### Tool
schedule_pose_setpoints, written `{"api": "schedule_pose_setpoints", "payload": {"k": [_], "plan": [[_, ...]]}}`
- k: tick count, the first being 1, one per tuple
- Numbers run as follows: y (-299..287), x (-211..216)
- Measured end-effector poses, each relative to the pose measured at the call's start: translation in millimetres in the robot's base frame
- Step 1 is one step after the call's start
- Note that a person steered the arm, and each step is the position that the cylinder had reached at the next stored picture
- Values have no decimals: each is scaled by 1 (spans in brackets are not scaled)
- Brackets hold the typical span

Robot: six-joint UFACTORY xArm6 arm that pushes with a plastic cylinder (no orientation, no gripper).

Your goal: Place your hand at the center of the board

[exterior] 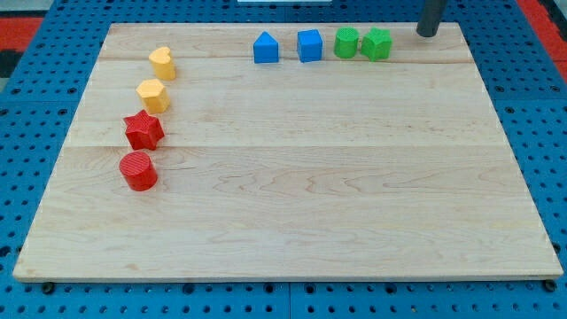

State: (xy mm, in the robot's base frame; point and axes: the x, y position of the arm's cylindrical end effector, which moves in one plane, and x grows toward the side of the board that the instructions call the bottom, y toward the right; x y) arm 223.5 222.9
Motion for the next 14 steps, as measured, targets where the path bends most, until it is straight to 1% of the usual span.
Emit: {"api": "schedule_pose_setpoints", "payload": {"k": [2,3,5,6,7,8,10,12,13,14], "plan": [[-4,55],[-25,83],[-94,115],[-106,116],[-106,116],[-123,116],[-189,112],[-186,109],[-196,113],[-228,135]]}}
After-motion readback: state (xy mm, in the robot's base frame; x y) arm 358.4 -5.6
